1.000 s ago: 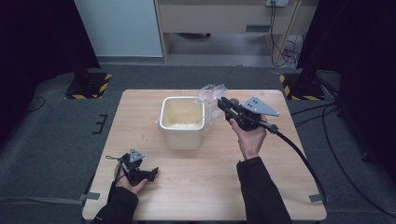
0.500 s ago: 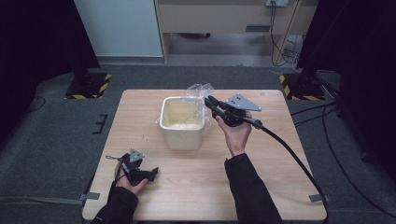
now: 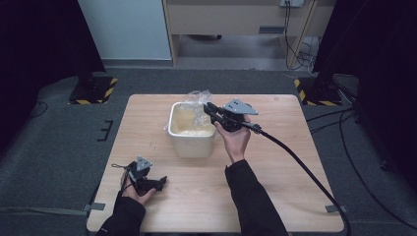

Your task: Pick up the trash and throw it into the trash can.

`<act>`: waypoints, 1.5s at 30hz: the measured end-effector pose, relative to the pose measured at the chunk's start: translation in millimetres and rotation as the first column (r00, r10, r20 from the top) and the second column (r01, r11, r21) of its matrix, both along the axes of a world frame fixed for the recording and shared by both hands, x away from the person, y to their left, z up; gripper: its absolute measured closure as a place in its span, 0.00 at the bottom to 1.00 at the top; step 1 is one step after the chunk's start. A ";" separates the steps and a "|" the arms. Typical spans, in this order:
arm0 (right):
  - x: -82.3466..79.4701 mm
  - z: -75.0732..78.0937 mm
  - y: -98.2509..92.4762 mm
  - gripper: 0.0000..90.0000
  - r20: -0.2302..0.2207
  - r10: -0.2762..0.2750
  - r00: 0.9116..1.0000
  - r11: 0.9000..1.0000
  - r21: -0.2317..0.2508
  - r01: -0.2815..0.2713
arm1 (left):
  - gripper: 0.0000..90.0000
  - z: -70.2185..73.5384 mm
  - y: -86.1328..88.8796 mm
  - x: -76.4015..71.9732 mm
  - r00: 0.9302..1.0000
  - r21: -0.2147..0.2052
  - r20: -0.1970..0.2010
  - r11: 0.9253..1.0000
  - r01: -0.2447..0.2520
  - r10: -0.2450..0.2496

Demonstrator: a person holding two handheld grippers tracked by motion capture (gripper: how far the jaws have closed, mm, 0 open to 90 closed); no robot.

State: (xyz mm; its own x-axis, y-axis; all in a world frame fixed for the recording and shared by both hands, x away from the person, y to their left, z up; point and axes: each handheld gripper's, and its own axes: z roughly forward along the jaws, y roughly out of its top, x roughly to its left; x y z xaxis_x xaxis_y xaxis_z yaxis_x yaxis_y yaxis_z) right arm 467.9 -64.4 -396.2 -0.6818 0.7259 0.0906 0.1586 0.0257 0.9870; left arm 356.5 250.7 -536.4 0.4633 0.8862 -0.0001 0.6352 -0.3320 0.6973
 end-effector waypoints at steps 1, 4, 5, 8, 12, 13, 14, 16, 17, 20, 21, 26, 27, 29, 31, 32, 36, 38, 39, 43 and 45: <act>0.7 -2.1 1.8 0.87 -0.003 0.002 1.000 1.000 -0.002 -0.002 | 0.00 0.0 0.0 0.0 1.000 0.000 0.000 1.000 0.000 0.000; 1.7 -5.4 6.0 0.87 -0.009 0.004 1.000 1.000 -0.004 -0.004 | 0.00 0.0 -0.1 0.0 1.000 -0.001 0.000 1.000 0.000 0.000; 2.6 -8.5 11.6 0.87 -0.017 0.010 1.000 1.000 -0.012 -0.010 | 0.00 0.0 0.0 0.0 1.000 -0.001 0.000 1.000 0.000 0.000; 3.4 -11.1 16.1 0.87 -0.024 0.014 1.000 1.000 -0.022 -0.015 | 0.00 -0.1 -0.2 0.1 1.000 -0.002 0.000 1.000 0.000 0.000; 8.6 -18.4 21.6 0.79 -0.055 0.013 0.998 0.999 -0.035 -0.014 | 0.00 -0.1 -0.2 0.1 1.000 -0.002 0.000 1.000 0.000 0.000; 10.1 -20.3 22.3 0.74 -0.066 0.015 0.998 0.999 -0.033 -0.017 | 0.00 -0.1 -0.2 0.1 1.000 -0.002 0.000 1.000 0.000 0.000; 11.6 -23.0 22.6 0.66 -0.064 0.007 0.998 0.999 -0.043 -0.010 | 0.00 -0.1 -0.2 0.1 1.000 -0.002 0.000 1.000 0.000 0.000; 12.0 -23.1 22.1 0.63 -0.067 0.008 0.998 0.999 -0.043 -0.011 | 0.00 -0.1 -0.2 0.1 1.000 -0.002 0.000 1.000 0.000 0.000; 12.2 -22.5 21.5 0.59 -0.066 0.009 0.998 0.999 -0.040 -0.011 | 0.00 -0.1 -0.2 0.1 1.000 -0.002 0.000 1.000 0.000 0.000; 12.0 -14.5 17.4 0.47 -0.063 0.017 0.998 1.000 -0.009 -0.017 | 0.00 -0.1 -0.2 0.0 1.000 -0.002 0.000 1.000 0.000 0.000; 12.0 -14.5 17.4 0.47 -0.063 0.017 0.998 1.000 -0.009 -0.017 | 0.00 -0.1 -0.2 0.0 1.000 -0.002 0.000 1.000 0.000 0.000; 4.8 0.0 7.6 0.38 -0.022 0.005 1.000 1.000 -0.026 -0.006 | 0.00 0.0 -0.1 0.0 1.000 0.000 0.000 1.000 0.000 0.000; 2.6 3.1 4.8 0.38 -0.013 0.004 1.000 1.000 -0.029 -0.005 | 0.00 0.0 -0.1 0.0 1.000 0.000 0.000 1.000 0.000 0.000; -5.3 12.1 -4.1 0.35 0.006 -0.002 1.000 1.000 -0.023 0.002 | 0.00 0.0 -0.1 0.0 1.000 0.000 0.000 1.000 0.000 0.000; -11.4 17.7 -10.4 0.34 0.018 -0.012 1.000 1.000 -0.022 0.012 | 0.00 0.0 -0.1 0.0 1.000 -0.001 0.000 1.000 0.000 0.000; -14.3 19.8 -13.9 0.33 0.024 -0.017 1.000 1.000 -0.021 0.017 | 0.00 0.0 -0.1 0.0 1.000 0.000 0.000 1.000 0.000 0.000; -22.8 23.4 -25.3 0.30 0.030 -0.031 0.999 0.999 -0.020 0.032 | 0.00 0.0 -0.1 0.0 1.000 0.000 0.000 1.000 0.000 0.000; -31.9 23.1 -37.0 0.27 0.023 -0.044 0.999 0.999 -0.021 0.044 | 0.00 0.0 -0.1 0.0 1.000 0.000 0.000 1.000 0.000 0.000; -34.8 22.0 -41.2 0.26 0.022 -0.048 0.999 0.999 -0.021 0.048 | 0.00 0.0 -0.1 0.0 1.000 0.000 0.000 1.000 0.000 0.000; -46.9 13.5 -57.5 0.24 -0.004 -0.049 0.999 0.998 -0.032 0.049 | 0.00 0.0 -0.2 0.0 1.000 0.000 0.000 1.000 0.000 0.000; -50.1 9.8 -61.5 0.23 -0.009 -0.051 0.999 0.998 -0.039 0.051 | 0.00 0.0 -0.2 0.0 1.000 0.000 0.000 1.000 0.000 0.000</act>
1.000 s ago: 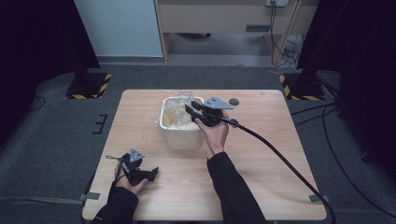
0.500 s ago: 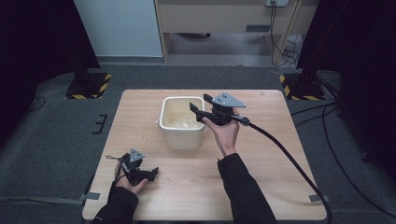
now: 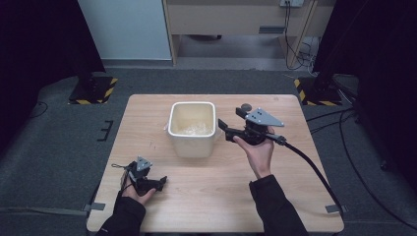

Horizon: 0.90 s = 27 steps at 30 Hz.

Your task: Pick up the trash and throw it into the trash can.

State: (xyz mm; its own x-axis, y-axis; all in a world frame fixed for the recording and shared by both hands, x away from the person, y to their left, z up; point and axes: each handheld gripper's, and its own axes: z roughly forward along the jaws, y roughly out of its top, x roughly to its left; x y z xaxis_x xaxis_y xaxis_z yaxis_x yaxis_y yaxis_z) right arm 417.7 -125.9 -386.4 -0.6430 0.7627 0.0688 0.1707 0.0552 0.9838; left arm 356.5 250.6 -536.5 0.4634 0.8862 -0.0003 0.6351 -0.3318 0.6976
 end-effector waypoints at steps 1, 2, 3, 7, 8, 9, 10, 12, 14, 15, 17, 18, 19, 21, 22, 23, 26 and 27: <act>-3.4 -4.4 -4.0 0.23 -0.012 -0.005 1.000 1.000 -0.010 0.005 | 0.00 0.0 0.0 0.0 1.000 0.000 0.000 1.000 0.000 0.000; -10.2 -15.9 -13.0 0.22 -0.046 -0.018 0.999 0.999 -0.030 0.016 | 0.00 0.0 0.0 0.0 1.000 0.000 0.000 1.000 0.000 0.000; -13.5 -22.6 -17.9 0.22 -0.065 -0.024 0.998 0.999 -0.038 0.021 | 0.00 0.0 0.0 0.0 1.000 0.000 0.000 1.000 0.000 0.000; -21.8 -44.3 -34.3 0.22 -0.114 -0.052 0.992 0.996 -0.072 0.044 | 0.00 0.0 0.0 0.0 1.000 0.000 0.000 1.000 0.000 0.000; -25.7 -57.0 -45.2 0.22 -0.147 -0.069 0.987 0.991 -0.127 0.051 | 0.00 0.0 0.0 0.0 1.000 0.000 0.000 1.000 0.000 0.000; -25.7 -57.0 -45.2 0.22 -0.147 -0.069 0.987 0.991 -0.127 0.051 | 0.00 0.0 0.0 0.0 1.000 -0.001 0.000 1.000 0.000 0.000; -28.2 -67.5 -55.7 0.23 -0.167 -0.087 0.982 0.987 -0.150 0.062 | 0.00 0.0 0.0 0.0 1.000 -0.001 0.000 1.000 0.000 0.000; -29.9 -76.8 -64.7 0.23 -0.184 -0.105 0.977 0.986 -0.146 0.078 | 0.00 0.0 0.0 0.0 1.000 -0.001 0.000 1.000 0.000 0.000; -30.1 -81.1 -68.6 0.23 -0.197 -0.112 0.974 0.985 -0.154 0.082 | 0.00 0.0 0.0 0.0 1.000 0.000 0.000 1.000 0.000 0.000; -30.0 -84.3 -72.4 0.23 -0.212 -0.121 0.970 0.982 -0.171 0.085 | 0.00 0.0 0.0 0.0 1.000 -0.001 0.000 1.000 0.000 0.000; -30.6 -92.1 -83.0 0.23 -0.225 -0.163 0.961 0.975 -0.185 0.122 | 0.00 0.0 0.0 0.0 1.000 -0.001 0.000 1.000 0.000 0.000; -30.8 -95.0 -86.2 0.23 -0.235 -0.174 0.956 0.974 -0.186 0.131 | 0.00 0.0 0.0 0.0 1.000 -0.001 0.000 1.000 0.000 0.000; -30.9 -98.1 -89.1 0.23 -0.244 -0.185 0.952 0.972 -0.188 0.140 | 0.00 0.0 0.0 0.0 1.000 -0.001 0.000 1.000 0.000 0.000; -31.3 -101.1 -91.9 0.23 -0.252 -0.197 0.947 0.968 -0.201 0.147 | 0.00 0.0 0.0 0.0 1.000 -0.001 0.000 1.000 0.000 0.000; -31.6 -104.1 -94.7 0.23 -0.259 -0.210 0.943 0.964 -0.215 0.156 | 0.00 0.0 0.0 0.0 1.000 0.000 0.000 1.000 0.000 0.000; -31.9 -109.7 -100.4 0.23 -0.275 -0.229 0.934 0.956 -0.245 0.162 | 0.00 0.0 0.0 0.0 1.000 0.000 0.000 1.000 0.000 0.000; -30.3 -117.6 -107.3 0.22 -0.293 -0.262 0.920 0.943 -0.281 0.179 | 0.00 0.0 0.0 0.0 1.000 -0.001 0.000 1.000 0.000 0.000; -29.6 -120.1 -109.0 0.22 -0.299 -0.269 0.916 0.940 -0.288 0.182 | 0.00 0.0 0.0 0.0 1.000 0.000 0.000 1.000 0.000 0.000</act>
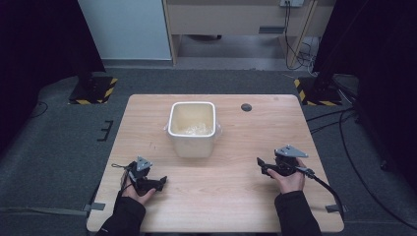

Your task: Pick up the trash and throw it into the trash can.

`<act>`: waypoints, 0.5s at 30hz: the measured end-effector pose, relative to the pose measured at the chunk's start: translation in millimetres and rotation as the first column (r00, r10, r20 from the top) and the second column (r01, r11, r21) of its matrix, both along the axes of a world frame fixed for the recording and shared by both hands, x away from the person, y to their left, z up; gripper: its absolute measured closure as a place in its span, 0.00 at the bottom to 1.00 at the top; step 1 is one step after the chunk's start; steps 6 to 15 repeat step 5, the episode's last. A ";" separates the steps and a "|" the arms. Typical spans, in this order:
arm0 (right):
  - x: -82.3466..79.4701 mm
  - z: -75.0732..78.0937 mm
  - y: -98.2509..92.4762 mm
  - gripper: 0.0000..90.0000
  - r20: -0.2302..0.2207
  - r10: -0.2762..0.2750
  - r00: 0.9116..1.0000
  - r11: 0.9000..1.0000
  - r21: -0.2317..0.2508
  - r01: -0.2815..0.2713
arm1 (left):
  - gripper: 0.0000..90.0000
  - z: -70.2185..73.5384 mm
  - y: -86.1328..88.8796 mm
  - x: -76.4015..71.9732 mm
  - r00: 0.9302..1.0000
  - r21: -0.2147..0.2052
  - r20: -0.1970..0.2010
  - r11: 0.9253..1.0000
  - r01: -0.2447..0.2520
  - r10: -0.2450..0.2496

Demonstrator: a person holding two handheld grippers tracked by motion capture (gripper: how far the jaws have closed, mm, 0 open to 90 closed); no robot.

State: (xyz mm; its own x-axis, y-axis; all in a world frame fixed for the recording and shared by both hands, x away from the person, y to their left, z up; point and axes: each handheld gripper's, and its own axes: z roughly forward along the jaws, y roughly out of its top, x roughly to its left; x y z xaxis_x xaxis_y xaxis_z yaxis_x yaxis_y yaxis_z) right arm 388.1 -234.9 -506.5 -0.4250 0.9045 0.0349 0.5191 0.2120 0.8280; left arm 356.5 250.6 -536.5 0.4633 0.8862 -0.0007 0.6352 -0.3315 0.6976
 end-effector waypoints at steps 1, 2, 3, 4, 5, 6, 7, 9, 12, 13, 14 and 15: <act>0.7 -2.6 -1.9 0.22 -0.011 -0.004 1.000 1.000 -0.009 0.004 | 0.00 0.0 0.0 0.0 1.000 0.000 0.000 1.000 0.000 0.000; 1.2 -5.2 -3.3 0.22 -0.023 -0.010 1.000 1.000 -0.012 0.010 | 0.00 0.0 0.0 0.0 1.000 0.000 0.000 1.000 0.000 0.000; 1.2 -5.2 -3.3 0.22 -0.023 -0.010 1.000 1.000 -0.012 0.010 | 0.00 0.0 0.0 0.0 1.000 0.000 0.000 1.000 0.000 0.000; 2.2 -9.8 -5.9 0.21 -0.044 -0.017 0.999 1.000 -0.019 0.016 | 0.00 0.0 0.0 0.0 1.000 0.000 0.000 1.000 0.000 0.000; 2.5 -11.6 -7.0 0.21 -0.050 -0.021 0.999 0.999 -0.026 0.020 | 0.00 0.0 0.0 0.0 1.000 0.000 0.000 1.000 0.000 0.000; 2.5 -11.6 -7.0 0.21 -0.050 -0.021 0.999 0.999 -0.026 0.020 | 0.00 0.0 0.0 0.0 1.000 0.000 0.000 1.000 0.000 0.000; 2.5 -11.6 -7.0 0.21 -0.050 -0.021 0.999 0.999 -0.026 0.020 | 0.00 0.0 0.0 0.0 1.000 0.000 0.000 1.000 0.000 0.000; 2.5 -11.6 -7.0 0.21 -0.050 -0.021 0.999 0.999 -0.026 0.020 | 0.00 0.0 0.0 0.0 1.000 0.000 0.000 1.000 0.000 0.000; 2.5 -11.6 -7.0 0.21 -0.050 -0.021 0.999 0.999 -0.026 0.020 | 0.00 0.0 0.0 0.0 1.000 0.000 0.000 1.000 0.000 0.000; 2.5 -11.6 -7.0 0.21 -0.050 -0.021 0.999 0.999 -0.026 0.020 | 0.00 0.0 0.0 0.0 1.000 0.000 0.000 1.000 0.000 0.000; 2.5 -11.6 -7.0 0.21 -0.050 -0.021 0.999 0.999 -0.026 0.020 | 0.00 0.0 0.0 0.0 1.000 0.000 0.000 1.000 0.000 0.000; 2.5 -11.6 -7.0 0.21 -0.050 -0.021 0.999 0.999 -0.026 0.020 | 0.00 0.0 0.0 0.0 1.000 0.000 0.000 1.000 0.000 0.000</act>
